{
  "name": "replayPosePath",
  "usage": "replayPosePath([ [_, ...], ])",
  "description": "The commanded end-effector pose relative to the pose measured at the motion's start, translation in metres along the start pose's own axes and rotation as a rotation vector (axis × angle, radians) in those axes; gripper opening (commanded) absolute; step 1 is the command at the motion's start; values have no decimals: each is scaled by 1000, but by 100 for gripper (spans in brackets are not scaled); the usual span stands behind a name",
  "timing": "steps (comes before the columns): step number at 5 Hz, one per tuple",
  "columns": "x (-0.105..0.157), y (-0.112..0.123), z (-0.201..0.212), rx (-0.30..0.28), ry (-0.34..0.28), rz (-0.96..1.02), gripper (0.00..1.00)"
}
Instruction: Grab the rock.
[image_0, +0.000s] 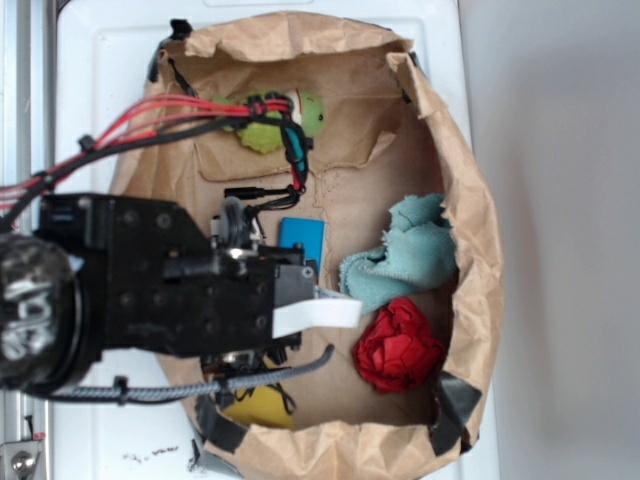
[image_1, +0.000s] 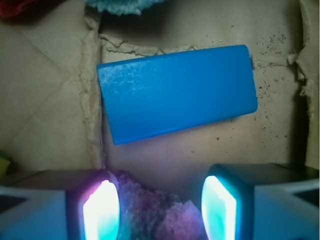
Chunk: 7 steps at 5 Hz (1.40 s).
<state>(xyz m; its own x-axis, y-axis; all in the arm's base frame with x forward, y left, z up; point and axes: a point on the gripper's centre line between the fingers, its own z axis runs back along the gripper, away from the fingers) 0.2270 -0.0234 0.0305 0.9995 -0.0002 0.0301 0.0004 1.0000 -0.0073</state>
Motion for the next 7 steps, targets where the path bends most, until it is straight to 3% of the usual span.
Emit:
replayPosePath([
  [1,10,19,66,-117,-89,54,0],
  [3,12,17,91,-137,-129,68,0],
  [5,33,18,111,-141,-156,124,0],
  [7,50,25,124,-110,-265,172,0],
])
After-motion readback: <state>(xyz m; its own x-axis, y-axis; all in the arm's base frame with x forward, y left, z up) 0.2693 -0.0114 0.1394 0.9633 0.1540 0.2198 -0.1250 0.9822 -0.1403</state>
